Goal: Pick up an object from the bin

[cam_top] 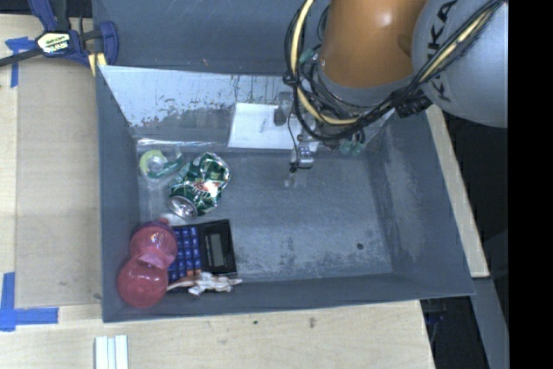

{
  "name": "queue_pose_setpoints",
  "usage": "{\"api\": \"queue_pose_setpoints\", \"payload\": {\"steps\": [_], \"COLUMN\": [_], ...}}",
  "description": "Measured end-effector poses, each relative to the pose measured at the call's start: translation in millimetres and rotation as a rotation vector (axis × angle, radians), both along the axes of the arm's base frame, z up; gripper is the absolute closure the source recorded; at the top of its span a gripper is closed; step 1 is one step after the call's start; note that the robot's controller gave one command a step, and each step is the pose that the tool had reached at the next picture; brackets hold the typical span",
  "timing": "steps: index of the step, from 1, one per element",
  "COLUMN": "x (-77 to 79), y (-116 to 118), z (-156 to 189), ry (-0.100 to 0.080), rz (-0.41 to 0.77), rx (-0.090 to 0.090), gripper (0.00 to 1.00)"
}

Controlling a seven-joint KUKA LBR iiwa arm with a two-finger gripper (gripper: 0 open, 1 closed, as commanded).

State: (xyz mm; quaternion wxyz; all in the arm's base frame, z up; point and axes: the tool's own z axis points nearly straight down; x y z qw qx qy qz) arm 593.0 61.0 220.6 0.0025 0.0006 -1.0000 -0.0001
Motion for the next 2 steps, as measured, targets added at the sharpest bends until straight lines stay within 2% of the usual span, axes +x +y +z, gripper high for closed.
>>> {"api": "queue_pose_setpoints", "payload": {"steps": [1, 2], "x": [1.5, 9.8], "y": [-0.3, 27.1], "z": [5.1, -48.7], "ry": [-0.009, -0.013], "rz": [-0.001, 0.058], "rx": [0.001, 0.000], "gripper": [0.00, 0.00]}}
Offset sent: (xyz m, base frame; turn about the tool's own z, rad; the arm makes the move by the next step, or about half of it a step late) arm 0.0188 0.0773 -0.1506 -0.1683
